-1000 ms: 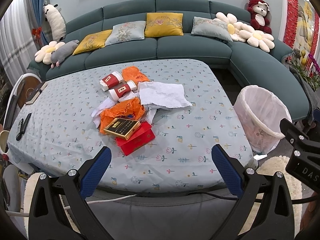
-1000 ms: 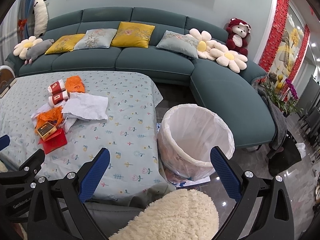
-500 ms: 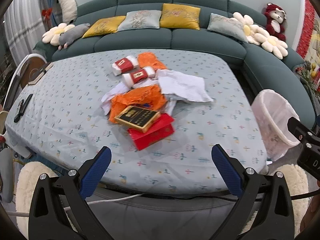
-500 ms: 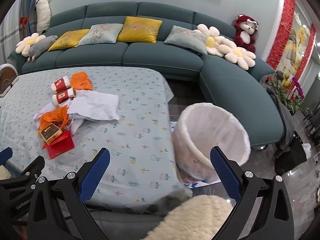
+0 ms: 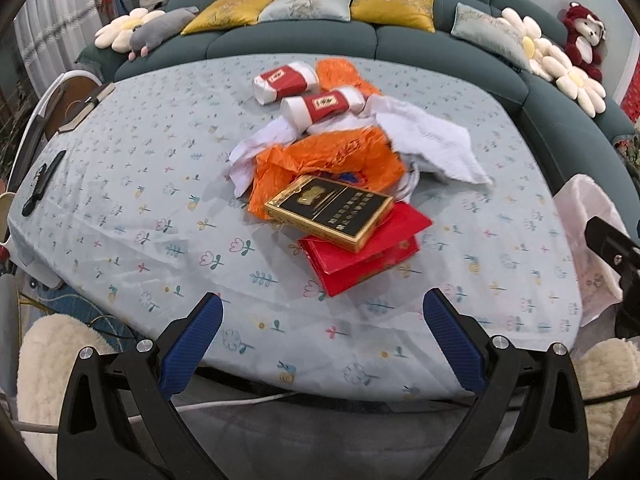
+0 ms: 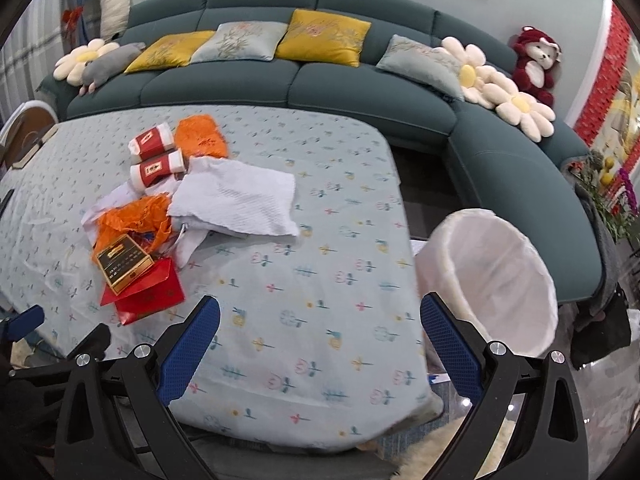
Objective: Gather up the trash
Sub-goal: 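Move the left tool to the red envelope and close on it, then grasp the white wet wipe with the right tool while the left tool holds the red envelope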
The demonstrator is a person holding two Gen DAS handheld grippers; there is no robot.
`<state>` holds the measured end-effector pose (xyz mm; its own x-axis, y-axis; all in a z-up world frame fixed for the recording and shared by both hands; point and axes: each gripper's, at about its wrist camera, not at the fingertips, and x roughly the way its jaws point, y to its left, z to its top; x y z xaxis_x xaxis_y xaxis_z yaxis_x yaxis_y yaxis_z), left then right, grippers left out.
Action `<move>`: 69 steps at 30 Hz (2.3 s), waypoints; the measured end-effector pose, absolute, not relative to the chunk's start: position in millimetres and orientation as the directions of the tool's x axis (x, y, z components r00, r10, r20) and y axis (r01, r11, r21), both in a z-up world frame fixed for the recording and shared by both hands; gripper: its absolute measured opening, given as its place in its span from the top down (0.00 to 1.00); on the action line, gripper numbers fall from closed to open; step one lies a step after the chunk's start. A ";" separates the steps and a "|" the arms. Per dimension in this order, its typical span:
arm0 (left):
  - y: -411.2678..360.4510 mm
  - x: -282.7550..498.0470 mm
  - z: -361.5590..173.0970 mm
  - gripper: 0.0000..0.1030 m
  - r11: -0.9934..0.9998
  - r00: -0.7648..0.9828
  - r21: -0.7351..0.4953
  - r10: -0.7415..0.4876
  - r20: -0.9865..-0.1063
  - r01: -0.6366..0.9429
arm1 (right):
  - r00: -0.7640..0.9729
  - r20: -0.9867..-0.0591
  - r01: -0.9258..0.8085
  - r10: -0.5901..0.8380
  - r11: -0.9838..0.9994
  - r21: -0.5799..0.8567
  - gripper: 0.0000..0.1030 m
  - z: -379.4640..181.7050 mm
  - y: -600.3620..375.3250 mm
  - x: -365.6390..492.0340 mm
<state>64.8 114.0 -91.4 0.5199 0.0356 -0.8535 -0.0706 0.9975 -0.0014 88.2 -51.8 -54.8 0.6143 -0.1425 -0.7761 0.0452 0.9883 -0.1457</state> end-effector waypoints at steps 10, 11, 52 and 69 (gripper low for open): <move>101.4 92.3 -103.3 0.23 0.996 0.566 0.085 0.047 -0.823 0.041 | 0.575 -0.808 0.016 -0.128 0.989 -0.145 0.07 -73.4 -39.0 115.4; 98.0 93.3 -103.8 0.26 0.994 0.569 0.092 0.040 -0.821 0.062 | 0.573 -0.810 0.015 -0.128 0.989 -0.146 0.07 -74.3 -38.9 116.3; 148.3 138.4 -58.2 1.00 0.979 0.600 -0.198 -0.129 -0.790 -0.050 | 0.486 -0.866 -0.094 0.116 0.992 0.080 0.41 -109.9 23.3 226.1; 136.4 148.8 -57.2 1.00 0.981 0.595 -0.192 -0.135 -0.792 -0.032 | 0.504 -0.851 -0.127 0.145 0.988 0.094 1.00 -101.8 7.6 230.3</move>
